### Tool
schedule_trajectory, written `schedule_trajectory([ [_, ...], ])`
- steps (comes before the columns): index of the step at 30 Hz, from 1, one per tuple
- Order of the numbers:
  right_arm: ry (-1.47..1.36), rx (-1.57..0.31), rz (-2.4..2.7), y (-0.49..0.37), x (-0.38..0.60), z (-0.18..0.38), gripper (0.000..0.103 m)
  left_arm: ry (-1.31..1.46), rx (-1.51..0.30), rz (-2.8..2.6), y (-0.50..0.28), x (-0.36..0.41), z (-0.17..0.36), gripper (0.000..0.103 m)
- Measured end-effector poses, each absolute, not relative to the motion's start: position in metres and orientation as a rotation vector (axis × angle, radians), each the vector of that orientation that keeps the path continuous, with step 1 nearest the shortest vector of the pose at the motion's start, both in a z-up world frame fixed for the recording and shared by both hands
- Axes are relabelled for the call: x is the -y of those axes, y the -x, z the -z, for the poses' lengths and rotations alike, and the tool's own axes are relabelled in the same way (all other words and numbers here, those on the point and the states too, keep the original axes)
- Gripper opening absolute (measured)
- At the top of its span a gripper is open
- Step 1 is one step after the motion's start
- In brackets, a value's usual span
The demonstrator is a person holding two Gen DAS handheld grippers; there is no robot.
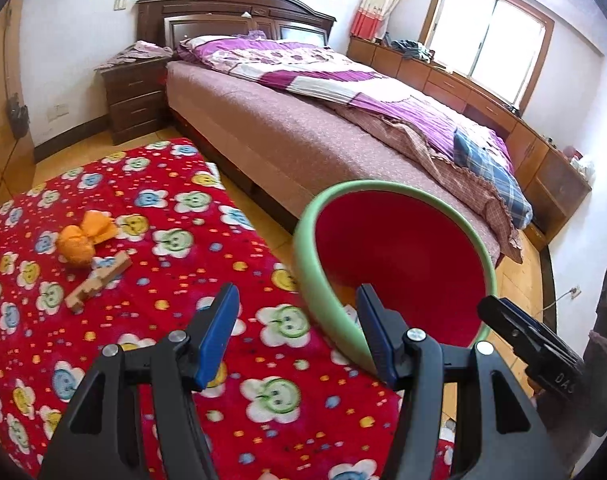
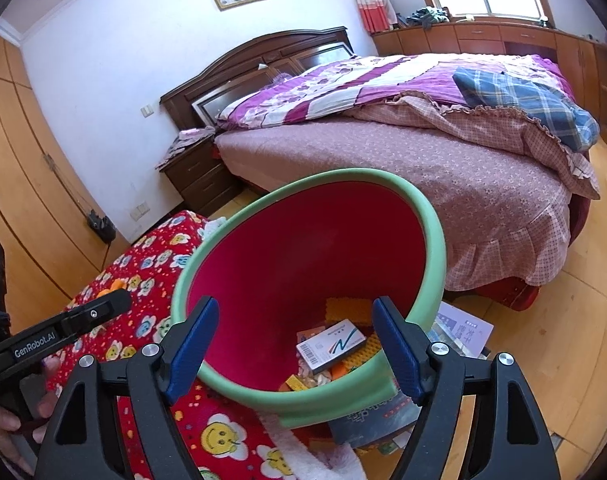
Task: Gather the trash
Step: 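Grasp the light wooden stick piece with the left tool while the right tool returns over the bedspread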
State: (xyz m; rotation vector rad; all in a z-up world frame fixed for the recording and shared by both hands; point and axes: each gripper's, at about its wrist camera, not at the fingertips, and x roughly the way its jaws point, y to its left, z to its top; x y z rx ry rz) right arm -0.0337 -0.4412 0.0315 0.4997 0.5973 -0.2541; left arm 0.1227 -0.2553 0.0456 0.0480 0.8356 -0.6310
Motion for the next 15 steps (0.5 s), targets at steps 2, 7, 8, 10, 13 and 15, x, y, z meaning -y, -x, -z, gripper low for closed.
schedule_trajectory([
  [2, -0.505, -0.599, 0.253, 0.034, 0.438, -0.032, 0.08, -0.052, -0.831, 0.609, -0.126, 0.246, -0.047, 0.061],
  [7, -0.521, -0.607, 0.246, 0.032, 0.427, -0.033, 0.08, -0.043, -0.819, 0.539, -0.135, 0.221, -0.05, 0.061],
  [8, -0.525, -0.608, 0.244, 0.031, 0.425, -0.033, 0.08, -0.042, -0.818, 0.528, -0.136, 0.216, -0.05, 0.061],
  [10, -0.527, -0.612, 0.242, 0.03, 0.42, -0.033, 0.08, -0.046, -0.815, 0.503, -0.141, 0.206, -0.05, 0.061],
  [13, -0.522, -0.616, 0.24, 0.029, 0.412, -0.035, 0.08, -0.057, -0.813, 0.475, -0.149, 0.192, -0.048, 0.061],
  [15, -0.518, -0.622, 0.242, 0.027, 0.407, -0.035, 0.08, -0.068, -0.818, 0.453, -0.156, 0.183, -0.046, 0.061],
])
